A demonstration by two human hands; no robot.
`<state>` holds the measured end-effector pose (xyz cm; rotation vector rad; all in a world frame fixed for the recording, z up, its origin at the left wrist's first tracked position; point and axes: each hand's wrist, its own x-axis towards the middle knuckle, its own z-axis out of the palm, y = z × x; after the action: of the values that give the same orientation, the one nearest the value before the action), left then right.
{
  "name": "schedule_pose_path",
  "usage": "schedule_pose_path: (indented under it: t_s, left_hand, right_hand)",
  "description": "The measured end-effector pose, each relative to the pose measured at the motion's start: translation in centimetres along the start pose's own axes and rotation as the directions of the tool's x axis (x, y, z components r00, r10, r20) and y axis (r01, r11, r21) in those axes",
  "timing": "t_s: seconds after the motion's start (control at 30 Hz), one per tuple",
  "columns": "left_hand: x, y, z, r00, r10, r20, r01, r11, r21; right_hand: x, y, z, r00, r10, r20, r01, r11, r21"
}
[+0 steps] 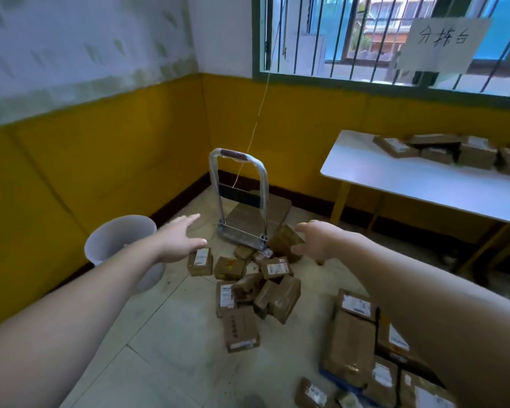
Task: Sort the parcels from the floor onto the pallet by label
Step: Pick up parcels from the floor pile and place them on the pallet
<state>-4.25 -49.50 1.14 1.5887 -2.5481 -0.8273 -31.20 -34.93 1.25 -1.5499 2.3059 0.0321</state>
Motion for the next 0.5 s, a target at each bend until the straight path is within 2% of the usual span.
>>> schedule_pose_path:
  t_s: [0.27, 0.5]
  left_hand:
    - [11.6, -3.7, -4.9, 0.999, -0.032, 0.037, 0.031, 0.999, 0.032]
    - [21.8, -6.0, -7.4, 0.996, -0.002, 0.087, -0.002, 0.999, 0.042]
  right_hand:
    - [12.7, -1.7, -1.3, 0.998, 0.068, 0.012, -0.069, 0.991, 0.118]
    - [21.1, -2.6, -3.1, 0.987, 0.150, 0.059, -0.154, 0.984, 0.091]
